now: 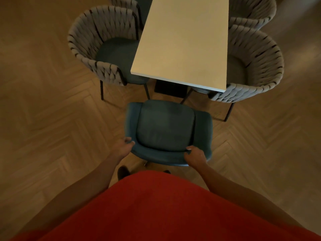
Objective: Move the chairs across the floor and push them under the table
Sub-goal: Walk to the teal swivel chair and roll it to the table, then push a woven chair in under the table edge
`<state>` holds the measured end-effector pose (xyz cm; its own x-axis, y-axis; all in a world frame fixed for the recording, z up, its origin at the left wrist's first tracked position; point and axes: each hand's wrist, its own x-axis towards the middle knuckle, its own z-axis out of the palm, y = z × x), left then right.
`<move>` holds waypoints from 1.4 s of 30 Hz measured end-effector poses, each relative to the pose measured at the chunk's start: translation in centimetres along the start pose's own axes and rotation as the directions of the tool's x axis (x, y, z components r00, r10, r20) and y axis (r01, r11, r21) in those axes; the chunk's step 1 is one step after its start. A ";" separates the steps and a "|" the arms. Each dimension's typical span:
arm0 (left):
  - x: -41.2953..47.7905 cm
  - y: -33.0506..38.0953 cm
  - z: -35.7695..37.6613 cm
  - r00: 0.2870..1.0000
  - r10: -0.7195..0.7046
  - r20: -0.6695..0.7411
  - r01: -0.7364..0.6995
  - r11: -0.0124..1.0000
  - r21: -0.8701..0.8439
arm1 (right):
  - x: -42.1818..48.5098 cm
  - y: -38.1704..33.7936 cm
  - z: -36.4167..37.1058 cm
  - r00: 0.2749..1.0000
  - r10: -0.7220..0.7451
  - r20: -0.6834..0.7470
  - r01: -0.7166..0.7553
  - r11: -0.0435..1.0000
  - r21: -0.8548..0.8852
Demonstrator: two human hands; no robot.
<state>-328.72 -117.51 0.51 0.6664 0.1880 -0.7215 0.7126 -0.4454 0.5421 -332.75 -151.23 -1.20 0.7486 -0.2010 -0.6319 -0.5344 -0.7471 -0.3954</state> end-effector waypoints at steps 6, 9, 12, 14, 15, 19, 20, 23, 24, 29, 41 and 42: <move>0.6 -3.0 -5.5 0.993 0.046 0.109 -0.043 0.999 -0.029 | -0.3 -8.5 5.7 0.980 -0.173 0.096 0.183 0.977 -0.110; 1.5 -6.1 -10.1 0.988 0.021 0.151 -0.007 0.996 -0.090 | -0.2 -13.5 9.3 0.978 -0.176 0.110 0.186 0.979 -0.088; 2.5 -9.6 -16.4 0.987 -0.029 0.157 0.052 0.988 -0.142 | -1.3 -19.6 12.7 0.979 -0.168 0.117 0.175 0.983 -0.056; 3.7 -12.2 -20.6 0.991 -0.049 0.121 0.068 0.986 -0.155 | -1.9 -23.6 15.0 0.977 -0.171 0.129 0.177 0.983 -0.040; 4.2 -13.4 -22.7 0.994 -0.059 0.090 0.073 0.985 -0.159 | -2.0 -25.5 16.2 0.975 -0.182 0.128 0.187 0.982 -0.028; 5.4 -15.8 -30.6 0.996 -0.093 0.008 0.093 0.977 -0.191 | -2.5 -32.3 20.2 0.973 -0.187 0.138 0.188 0.982 0.009; 5.7 -16.0 -32.2 0.995 -0.095 -0.001 0.093 0.974 -0.205 | -2.6 -33.8 20.9 0.972 -0.181 0.148 0.181 0.983 0.014; 7.1 -16.1 -36.4 0.997 -0.071 -0.018 0.064 0.964 -0.257 | -2.1 -37.6 22.5 0.969 -0.186 0.163 0.186 0.982 0.019; 7.7 -16.1 -37.2 0.998 -0.066 -0.022 0.057 0.962 -0.268 | -1.9 -38.6 22.8 0.968 -0.188 0.165 0.189 0.982 0.007; 10.4 -14.7 -40.5 0.998 -0.057 -0.013 0.051 0.952 -0.303 | 1.1 -42.7 23.1 0.976 -0.158 0.151 0.159 0.987 0.006; 24.7 -5.7 -53.1 0.999 -0.028 0.038 0.034 0.986 -0.163 | 14.5 -51.1 27.2 0.962 0.151 0.229 -0.237 0.879 0.415; 25.8 -4.4 -54.7 0.999 -0.032 0.043 0.037 0.990 -0.133 | 15.6 -52.7 27.0 0.956 0.169 0.239 -0.257 0.874 0.412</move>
<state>-302.63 -62.81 3.06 0.6334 0.1644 -0.7561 0.7597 -0.3180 0.5672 -303.53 -97.88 -8.25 0.5322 -0.1670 -0.8300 -0.8211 -0.3404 -0.4581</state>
